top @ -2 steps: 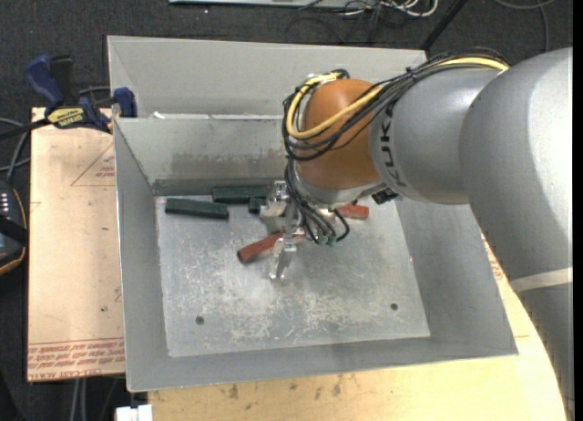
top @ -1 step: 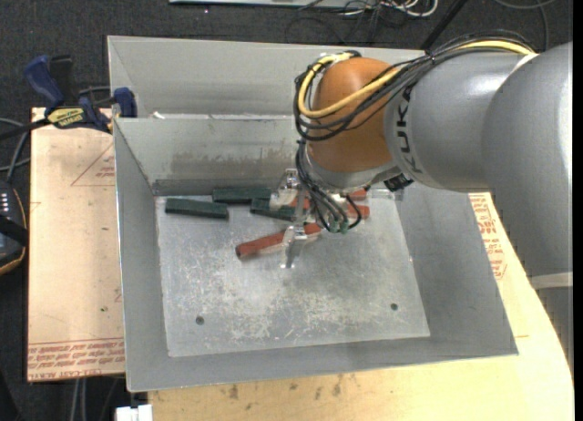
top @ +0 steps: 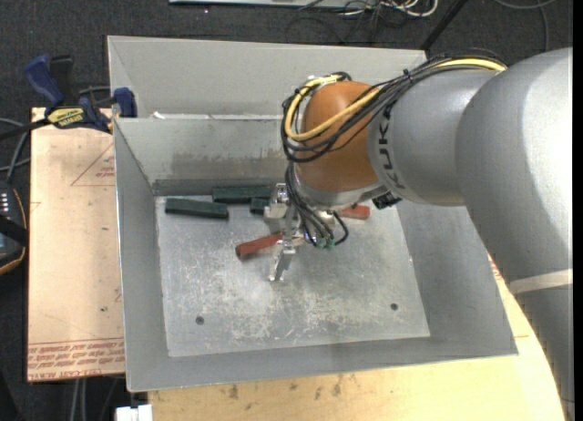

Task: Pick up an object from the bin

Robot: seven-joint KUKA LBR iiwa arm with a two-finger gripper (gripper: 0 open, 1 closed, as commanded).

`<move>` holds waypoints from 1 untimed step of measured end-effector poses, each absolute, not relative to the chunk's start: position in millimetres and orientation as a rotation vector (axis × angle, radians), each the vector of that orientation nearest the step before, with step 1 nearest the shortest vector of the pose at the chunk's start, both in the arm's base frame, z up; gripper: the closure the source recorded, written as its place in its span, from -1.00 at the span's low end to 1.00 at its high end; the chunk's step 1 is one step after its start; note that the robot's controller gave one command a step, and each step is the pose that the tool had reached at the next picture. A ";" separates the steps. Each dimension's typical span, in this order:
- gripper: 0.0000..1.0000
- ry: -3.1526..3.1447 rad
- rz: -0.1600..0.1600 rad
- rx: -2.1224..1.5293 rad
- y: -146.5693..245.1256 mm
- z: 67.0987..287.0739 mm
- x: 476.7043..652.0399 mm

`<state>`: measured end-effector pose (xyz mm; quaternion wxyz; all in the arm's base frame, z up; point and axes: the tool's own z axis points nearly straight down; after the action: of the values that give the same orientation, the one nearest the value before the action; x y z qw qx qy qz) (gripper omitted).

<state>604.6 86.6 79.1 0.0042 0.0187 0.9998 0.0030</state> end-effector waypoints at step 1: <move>1.00 3.136 0.004 0.060 83.1 85.8 605.5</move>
Offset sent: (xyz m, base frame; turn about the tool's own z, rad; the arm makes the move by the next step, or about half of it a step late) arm 0.0000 0.0000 0.0000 0.0000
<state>605.5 83.1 85.8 0.0025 0.0191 0.9998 0.0011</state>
